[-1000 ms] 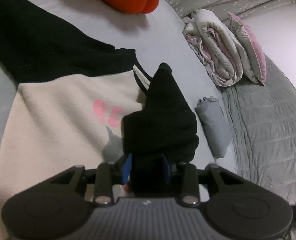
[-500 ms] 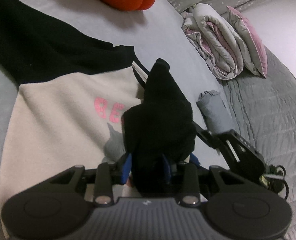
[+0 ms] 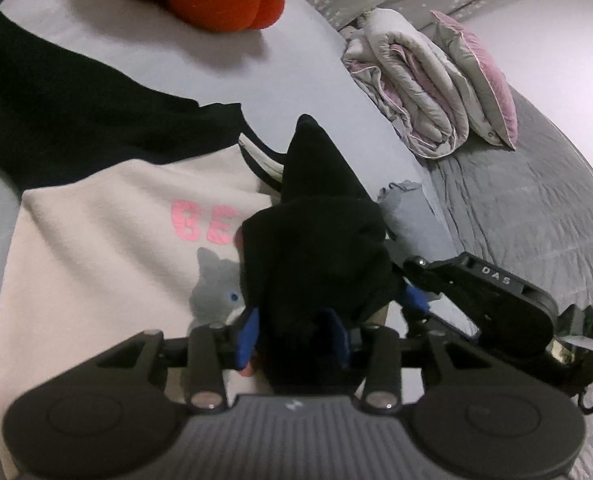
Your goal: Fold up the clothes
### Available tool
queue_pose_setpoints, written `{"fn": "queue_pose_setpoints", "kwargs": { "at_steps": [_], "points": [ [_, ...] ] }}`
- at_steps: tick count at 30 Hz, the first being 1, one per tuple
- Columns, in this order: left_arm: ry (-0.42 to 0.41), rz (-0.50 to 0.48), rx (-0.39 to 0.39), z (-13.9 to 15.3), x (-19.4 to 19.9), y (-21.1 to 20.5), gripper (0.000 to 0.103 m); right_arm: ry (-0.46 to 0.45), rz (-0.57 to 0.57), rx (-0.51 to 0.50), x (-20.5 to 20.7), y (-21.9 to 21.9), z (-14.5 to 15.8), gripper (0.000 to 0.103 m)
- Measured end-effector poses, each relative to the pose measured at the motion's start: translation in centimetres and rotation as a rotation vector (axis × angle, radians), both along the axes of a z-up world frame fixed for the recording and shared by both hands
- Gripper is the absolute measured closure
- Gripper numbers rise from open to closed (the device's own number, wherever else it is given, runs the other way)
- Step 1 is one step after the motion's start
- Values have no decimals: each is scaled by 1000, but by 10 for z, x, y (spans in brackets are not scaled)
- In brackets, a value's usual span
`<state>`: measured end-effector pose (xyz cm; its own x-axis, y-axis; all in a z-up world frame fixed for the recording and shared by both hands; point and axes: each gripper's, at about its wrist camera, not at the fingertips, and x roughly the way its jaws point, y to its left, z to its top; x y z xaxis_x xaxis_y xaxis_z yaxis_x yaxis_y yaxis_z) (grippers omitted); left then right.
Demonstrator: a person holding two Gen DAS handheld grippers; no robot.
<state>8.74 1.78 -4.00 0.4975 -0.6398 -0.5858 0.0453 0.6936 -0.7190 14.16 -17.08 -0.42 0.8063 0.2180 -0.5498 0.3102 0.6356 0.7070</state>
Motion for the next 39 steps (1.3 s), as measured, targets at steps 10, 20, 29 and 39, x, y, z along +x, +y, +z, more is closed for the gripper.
{"fn": "queue_pose_setpoints", "kwargs": {
  "at_steps": [10,20,29,39],
  "points": [
    [-44,2,-63,8,0,8,62,-81,-44,-267,-7,9,32,83],
    [-40,12,-56,10,-1,13,62,-72,-169,-515,-11,-13,53,83],
    [-33,30,-46,10,0,20,62,-85,-272,-671,-8,-49,70,83],
    [-30,34,-32,9,3,24,62,-31,-384,-742,-5,-87,66,83]
  ]
}}
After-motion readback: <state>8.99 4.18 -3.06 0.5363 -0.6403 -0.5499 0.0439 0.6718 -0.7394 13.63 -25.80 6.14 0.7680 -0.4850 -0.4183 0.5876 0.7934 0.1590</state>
